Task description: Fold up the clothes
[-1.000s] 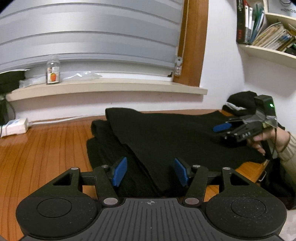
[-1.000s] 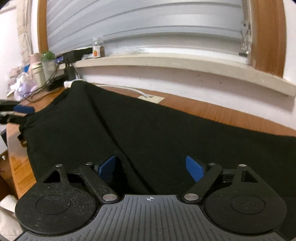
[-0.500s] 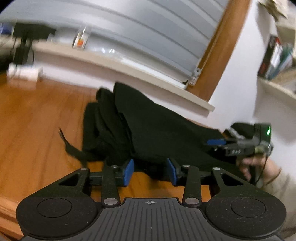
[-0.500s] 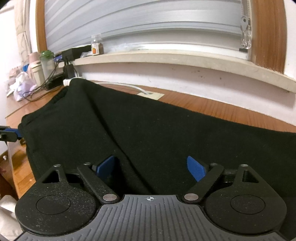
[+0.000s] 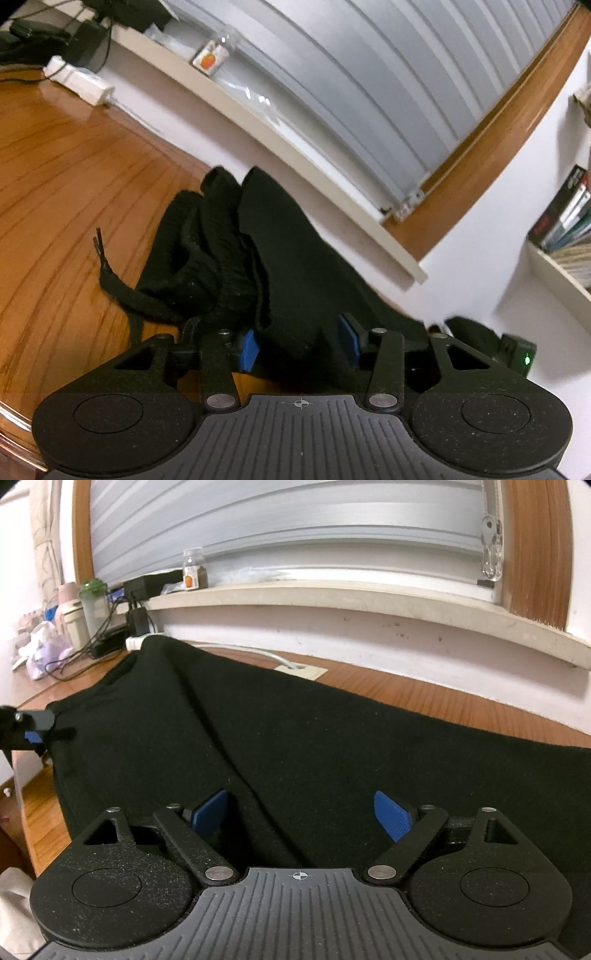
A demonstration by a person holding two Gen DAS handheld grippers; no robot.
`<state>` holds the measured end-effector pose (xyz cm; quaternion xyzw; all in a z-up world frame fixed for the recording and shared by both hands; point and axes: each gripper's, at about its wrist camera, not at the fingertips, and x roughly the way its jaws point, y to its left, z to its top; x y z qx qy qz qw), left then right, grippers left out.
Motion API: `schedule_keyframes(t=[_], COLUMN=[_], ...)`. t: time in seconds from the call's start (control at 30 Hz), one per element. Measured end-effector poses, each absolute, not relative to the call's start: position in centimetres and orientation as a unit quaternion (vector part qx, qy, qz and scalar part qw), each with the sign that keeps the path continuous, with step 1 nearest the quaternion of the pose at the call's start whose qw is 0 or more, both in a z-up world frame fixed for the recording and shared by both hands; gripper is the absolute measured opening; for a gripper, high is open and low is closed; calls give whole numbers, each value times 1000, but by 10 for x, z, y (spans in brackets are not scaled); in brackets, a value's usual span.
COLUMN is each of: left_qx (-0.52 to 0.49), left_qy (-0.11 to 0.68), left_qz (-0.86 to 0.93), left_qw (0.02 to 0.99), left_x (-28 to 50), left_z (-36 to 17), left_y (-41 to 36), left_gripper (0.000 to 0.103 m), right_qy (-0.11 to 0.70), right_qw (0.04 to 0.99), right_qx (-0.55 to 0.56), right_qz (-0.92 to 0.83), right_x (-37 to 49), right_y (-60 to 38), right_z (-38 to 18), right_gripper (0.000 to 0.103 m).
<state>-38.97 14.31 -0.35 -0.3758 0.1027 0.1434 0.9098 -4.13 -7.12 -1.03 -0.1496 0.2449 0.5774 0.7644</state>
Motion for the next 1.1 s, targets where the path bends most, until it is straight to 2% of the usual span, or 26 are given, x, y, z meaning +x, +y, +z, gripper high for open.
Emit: schedule_keyframes(t=[0.47, 0.77, 0.8, 0.83, 0.87, 0.9, 1.1], left_qx=[-338, -358, -354, -349, -338, -328, -281], left_qy=[66, 93, 96, 97, 95, 92, 43], left_qz=[154, 134, 135, 136, 140, 144, 149], left_qw=[926, 919, 921, 922, 926, 929, 947], left_x=[-400, -390, -388, -388, -387, -388, -415], left_z=[25, 11, 10, 9, 9, 9, 37], left_y=[136, 144, 144, 144, 143, 142, 129], left_gripper=[49, 49, 46, 36, 23, 5, 5], right_qy=[249, 253, 253, 254, 254, 253, 219], right_qw=[768, 768, 768, 768, 768, 769, 777], right_qx=[-134, -126, -126, -125, -124, -122, -111], right_qz=[575, 574, 574, 575, 575, 574, 579], right_x=[-42, -40, -40, -40, -40, -40, -44], right_y=[-76, -77, -77, -77, -77, -78, -96], right_z=[-10, -10, -10, -10, -10, -10, 12], right_gripper=[86, 86, 86, 86, 86, 86, 86])
